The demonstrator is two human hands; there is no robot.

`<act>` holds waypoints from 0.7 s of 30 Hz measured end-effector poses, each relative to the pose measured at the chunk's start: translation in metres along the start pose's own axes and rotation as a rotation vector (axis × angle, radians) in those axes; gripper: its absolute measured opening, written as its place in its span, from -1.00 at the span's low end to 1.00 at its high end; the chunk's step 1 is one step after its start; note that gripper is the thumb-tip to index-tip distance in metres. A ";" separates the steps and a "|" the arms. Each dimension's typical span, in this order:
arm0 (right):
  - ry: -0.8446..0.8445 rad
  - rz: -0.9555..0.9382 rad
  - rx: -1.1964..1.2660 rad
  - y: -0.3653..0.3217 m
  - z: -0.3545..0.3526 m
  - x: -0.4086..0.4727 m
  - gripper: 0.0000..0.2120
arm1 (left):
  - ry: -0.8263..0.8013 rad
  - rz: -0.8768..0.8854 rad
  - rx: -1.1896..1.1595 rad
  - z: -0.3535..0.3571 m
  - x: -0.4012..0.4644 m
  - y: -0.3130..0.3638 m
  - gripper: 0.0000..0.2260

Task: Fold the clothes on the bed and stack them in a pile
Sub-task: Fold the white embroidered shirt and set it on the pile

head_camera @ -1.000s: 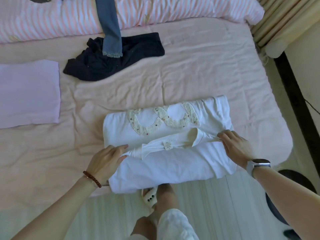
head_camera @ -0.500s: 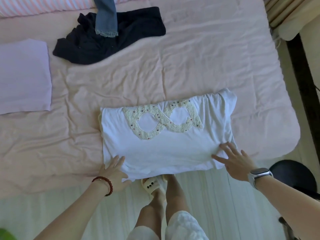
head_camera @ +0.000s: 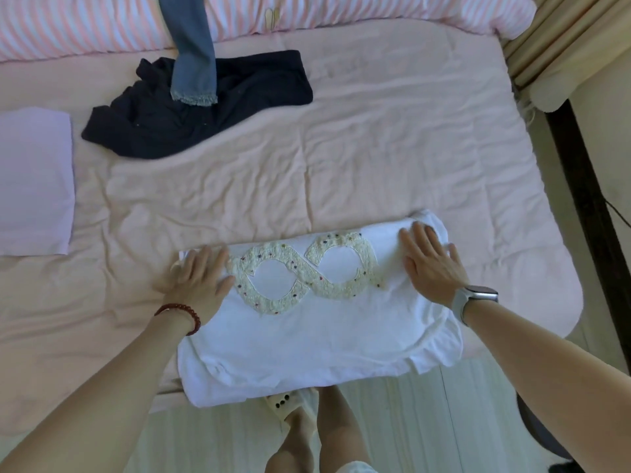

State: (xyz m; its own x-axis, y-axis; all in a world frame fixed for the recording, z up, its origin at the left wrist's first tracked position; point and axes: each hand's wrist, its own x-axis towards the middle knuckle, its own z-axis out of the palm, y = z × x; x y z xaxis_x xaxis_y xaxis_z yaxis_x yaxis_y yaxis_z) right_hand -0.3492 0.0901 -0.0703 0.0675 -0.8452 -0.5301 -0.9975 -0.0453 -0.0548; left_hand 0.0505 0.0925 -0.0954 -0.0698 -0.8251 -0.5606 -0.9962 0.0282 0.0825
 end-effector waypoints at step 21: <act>-0.007 0.174 -0.040 0.041 -0.048 0.051 -0.62 | 0.018 -0.086 -0.215 -0.042 0.017 -0.029 -0.77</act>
State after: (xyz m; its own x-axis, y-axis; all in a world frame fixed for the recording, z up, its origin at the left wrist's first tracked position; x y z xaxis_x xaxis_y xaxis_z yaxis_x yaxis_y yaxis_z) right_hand -0.3882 0.0199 -0.0590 -0.1059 -0.8383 -0.5348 -0.9942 0.0796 0.0720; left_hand 0.0805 0.0540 -0.0721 0.0174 -0.8292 -0.5587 -0.9642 -0.1618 0.2102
